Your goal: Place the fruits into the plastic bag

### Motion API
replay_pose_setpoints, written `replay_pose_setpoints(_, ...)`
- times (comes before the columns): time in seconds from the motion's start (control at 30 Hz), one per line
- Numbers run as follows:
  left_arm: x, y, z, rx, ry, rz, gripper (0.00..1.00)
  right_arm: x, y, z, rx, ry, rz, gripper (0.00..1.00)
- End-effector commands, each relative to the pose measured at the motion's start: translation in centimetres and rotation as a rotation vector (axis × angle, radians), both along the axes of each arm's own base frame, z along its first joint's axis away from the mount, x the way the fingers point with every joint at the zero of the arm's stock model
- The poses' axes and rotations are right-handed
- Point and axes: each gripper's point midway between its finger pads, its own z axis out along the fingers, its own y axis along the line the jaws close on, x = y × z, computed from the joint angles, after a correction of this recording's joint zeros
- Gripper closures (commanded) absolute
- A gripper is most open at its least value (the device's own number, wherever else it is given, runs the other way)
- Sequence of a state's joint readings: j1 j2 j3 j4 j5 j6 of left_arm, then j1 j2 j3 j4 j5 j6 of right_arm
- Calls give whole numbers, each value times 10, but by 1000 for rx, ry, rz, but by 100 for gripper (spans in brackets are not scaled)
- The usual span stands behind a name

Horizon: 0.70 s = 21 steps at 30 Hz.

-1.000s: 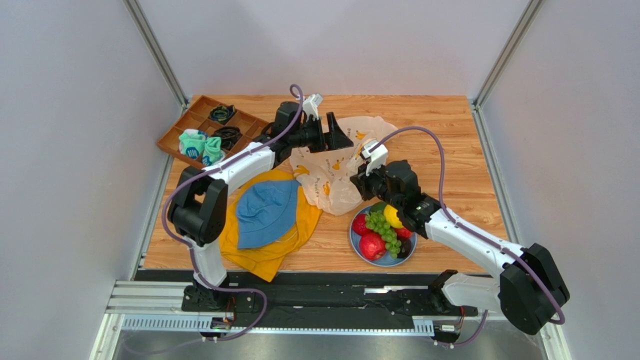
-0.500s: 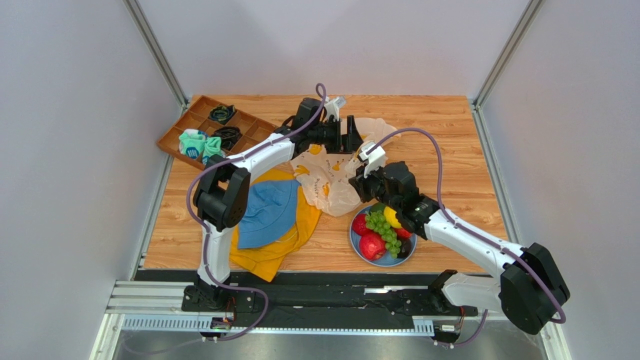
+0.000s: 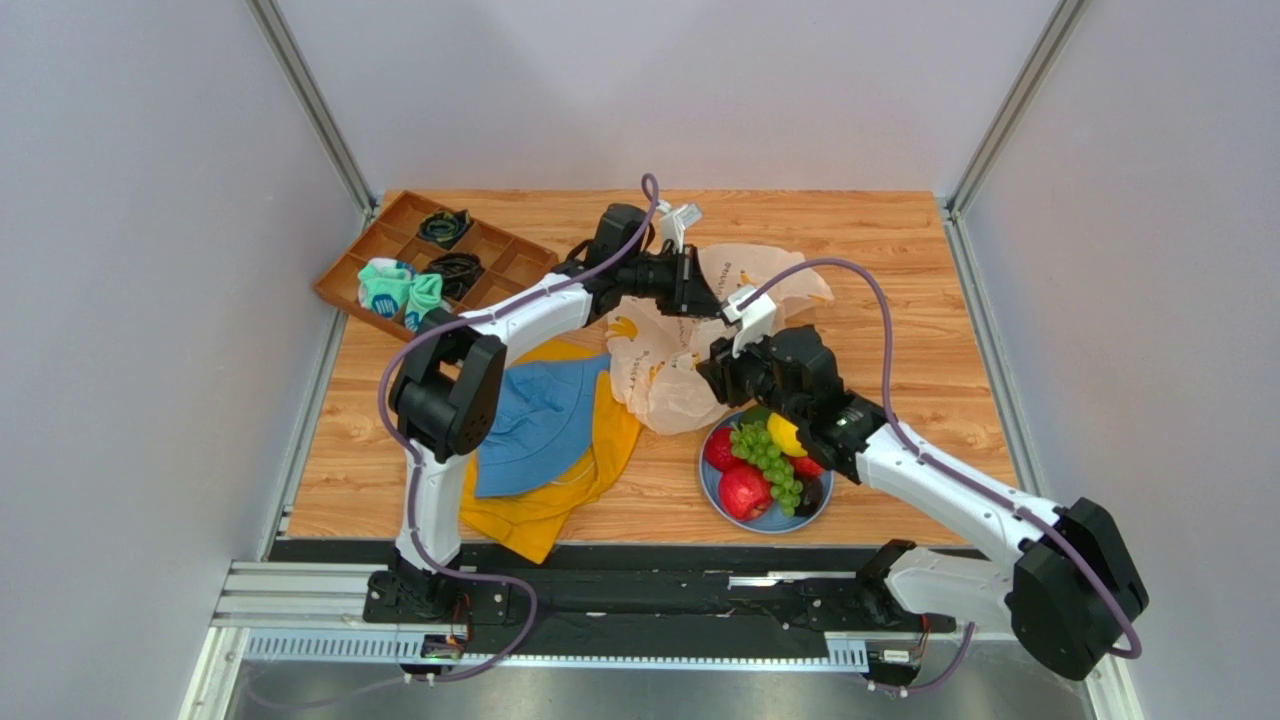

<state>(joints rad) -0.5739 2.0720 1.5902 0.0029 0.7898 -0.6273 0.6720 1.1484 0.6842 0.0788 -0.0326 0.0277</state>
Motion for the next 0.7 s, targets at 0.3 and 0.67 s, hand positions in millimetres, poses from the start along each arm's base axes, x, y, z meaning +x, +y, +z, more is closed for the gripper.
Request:
replay_pose_setpoints(0.3, -1, 65, 106, -95, -499, 58, 100, -56, -25, 143, 260, -123, 30, 10)
replay_pose_setpoints(0.67, 1, 99, 106, -86, -542, 141, 100, -60, -44, 194, 387, -153, -67, 0)
